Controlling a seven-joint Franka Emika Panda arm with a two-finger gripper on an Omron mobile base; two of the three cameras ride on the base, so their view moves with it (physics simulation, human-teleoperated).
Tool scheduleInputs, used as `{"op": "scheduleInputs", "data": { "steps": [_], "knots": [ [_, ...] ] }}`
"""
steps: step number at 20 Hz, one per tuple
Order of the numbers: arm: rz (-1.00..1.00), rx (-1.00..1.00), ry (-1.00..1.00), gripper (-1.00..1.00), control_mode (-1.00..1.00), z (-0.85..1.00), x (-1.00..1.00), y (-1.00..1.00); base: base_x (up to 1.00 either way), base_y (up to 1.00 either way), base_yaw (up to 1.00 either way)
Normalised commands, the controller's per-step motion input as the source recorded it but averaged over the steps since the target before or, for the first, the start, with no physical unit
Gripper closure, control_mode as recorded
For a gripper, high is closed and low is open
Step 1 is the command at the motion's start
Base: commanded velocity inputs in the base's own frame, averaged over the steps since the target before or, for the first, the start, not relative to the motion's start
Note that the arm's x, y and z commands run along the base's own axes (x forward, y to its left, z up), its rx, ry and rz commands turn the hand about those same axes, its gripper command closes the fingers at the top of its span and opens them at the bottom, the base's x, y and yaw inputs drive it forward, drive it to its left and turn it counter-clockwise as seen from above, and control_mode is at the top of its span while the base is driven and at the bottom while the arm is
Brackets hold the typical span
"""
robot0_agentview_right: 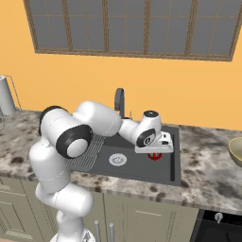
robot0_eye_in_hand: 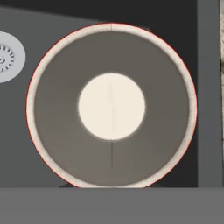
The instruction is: Pick the mug and place it in the sink. Pick the bowl and place it in the open cabinet and then close the cabinet.
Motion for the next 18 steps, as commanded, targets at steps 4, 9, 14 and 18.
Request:
{"op": "scheduleInputs", "data": {
  "steps": [4, 9, 14, 18],
  "knots": [
    [0.0, 0.0, 0.1, 1.0, -1.0, 0.0, 0.32, 0.0, 0.0, 0.0, 0.0],
    [0.0, 0.0, 0.03, 1.0, -1.0, -0.08, 0.3, 0.0, 0.0, 0.0, 0.0],
    [0.0, 0.0, 0.01, 1.0, -1.0, -0.28, 0.24, 0.0, 0.0, 0.0, 0.0],
    [0.0, 0.0, 0.03, 1.0, -1.0, -0.31, 0.15, 0.0, 0.0, 0.0, 0.0]
  ]
}}
